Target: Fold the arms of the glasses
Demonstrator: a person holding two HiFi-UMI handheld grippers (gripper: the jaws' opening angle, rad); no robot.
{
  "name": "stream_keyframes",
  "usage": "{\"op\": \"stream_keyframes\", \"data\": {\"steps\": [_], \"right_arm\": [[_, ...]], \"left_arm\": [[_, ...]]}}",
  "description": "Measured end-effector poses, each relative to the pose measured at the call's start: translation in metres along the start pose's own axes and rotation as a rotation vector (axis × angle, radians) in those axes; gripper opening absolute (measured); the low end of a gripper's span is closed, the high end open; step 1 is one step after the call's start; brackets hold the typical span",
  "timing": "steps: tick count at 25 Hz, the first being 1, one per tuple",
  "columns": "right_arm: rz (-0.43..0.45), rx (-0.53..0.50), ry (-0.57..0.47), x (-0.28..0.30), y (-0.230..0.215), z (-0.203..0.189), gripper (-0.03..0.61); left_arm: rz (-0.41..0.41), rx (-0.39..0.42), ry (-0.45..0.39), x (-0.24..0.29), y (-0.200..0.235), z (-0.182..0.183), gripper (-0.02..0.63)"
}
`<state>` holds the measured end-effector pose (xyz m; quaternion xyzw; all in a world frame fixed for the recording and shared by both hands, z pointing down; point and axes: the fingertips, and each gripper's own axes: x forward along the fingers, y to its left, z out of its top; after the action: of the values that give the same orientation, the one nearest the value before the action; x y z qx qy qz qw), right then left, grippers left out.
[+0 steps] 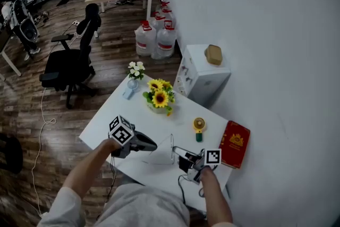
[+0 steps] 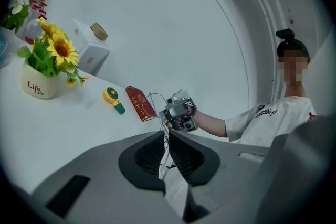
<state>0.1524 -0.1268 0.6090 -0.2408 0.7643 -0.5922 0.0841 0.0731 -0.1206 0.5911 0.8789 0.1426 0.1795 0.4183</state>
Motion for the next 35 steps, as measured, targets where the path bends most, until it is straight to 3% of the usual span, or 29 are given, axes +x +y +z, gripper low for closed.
{"op": "stream_keyframes", "data": {"steps": [9,16,22,27,35], "right_arm": [[0.038,0.055,-0.075,0.007,-0.001,0.005,0.006],[0.046,0.031,-0.07,0.017,0.0,0.002,0.008],[0.045,0.091,-0.089,0.019,0.002,-0.002,0.006],[0.014,0.055,-0.119,0.011,-0.001,0.001,0.007],[0.036,0.007,-0.203,-0.006,0.007,0.026,0.008]], "left_arm": [[-0.011,0.018,0.056,0.02,-0.005,0.003,0.029],[-0.024,0.043,0.092,0.035,-0.009,0.007,0.028],[-0.028,0.054,0.093,0.038,-0.012,0.006,0.028],[0.017,0.102,-0.02,0.024,-0.017,0.019,0.029],[0.315,0.156,-0.292,-0.038,0.003,0.044,0.173]]}}
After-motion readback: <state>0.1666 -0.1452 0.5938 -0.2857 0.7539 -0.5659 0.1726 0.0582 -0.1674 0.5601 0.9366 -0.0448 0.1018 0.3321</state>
